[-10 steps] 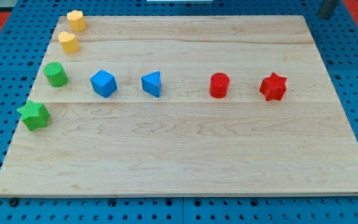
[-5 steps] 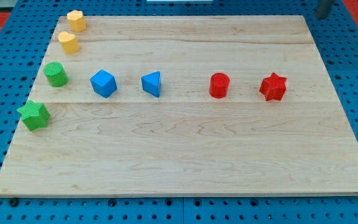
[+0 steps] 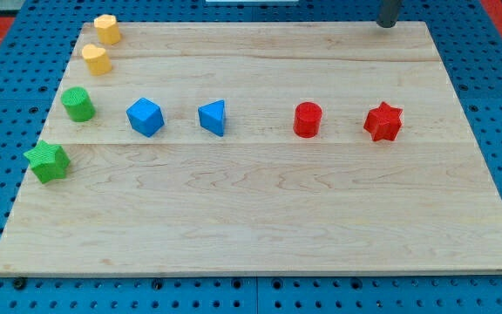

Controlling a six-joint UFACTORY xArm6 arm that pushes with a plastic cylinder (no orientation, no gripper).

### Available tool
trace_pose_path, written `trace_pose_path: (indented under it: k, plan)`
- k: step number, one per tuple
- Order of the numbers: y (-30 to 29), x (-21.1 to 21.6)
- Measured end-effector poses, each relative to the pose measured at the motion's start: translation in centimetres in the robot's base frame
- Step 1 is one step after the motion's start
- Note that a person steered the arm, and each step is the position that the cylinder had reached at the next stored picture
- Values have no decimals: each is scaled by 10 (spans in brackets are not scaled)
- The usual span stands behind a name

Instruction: Slide blue cube to center

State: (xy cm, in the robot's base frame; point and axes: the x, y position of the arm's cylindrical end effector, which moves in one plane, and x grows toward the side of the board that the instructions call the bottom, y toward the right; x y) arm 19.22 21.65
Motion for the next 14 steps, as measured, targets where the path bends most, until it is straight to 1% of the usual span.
trace_pose_path:
  k: [2,3,4,5,6,7,8,9,10,11,12,13,14]
  plan:
    - [0,1]
    - [1,46]
    - [-21,97]
    - [-66,98]
    - [-89,136]
    - [-169,166]
    - [-286,166]
    - [-358,161]
    - [-392,163]
    - [-392,190]
    - [-366,201]
    - [-291,214]
    - [-343,271]
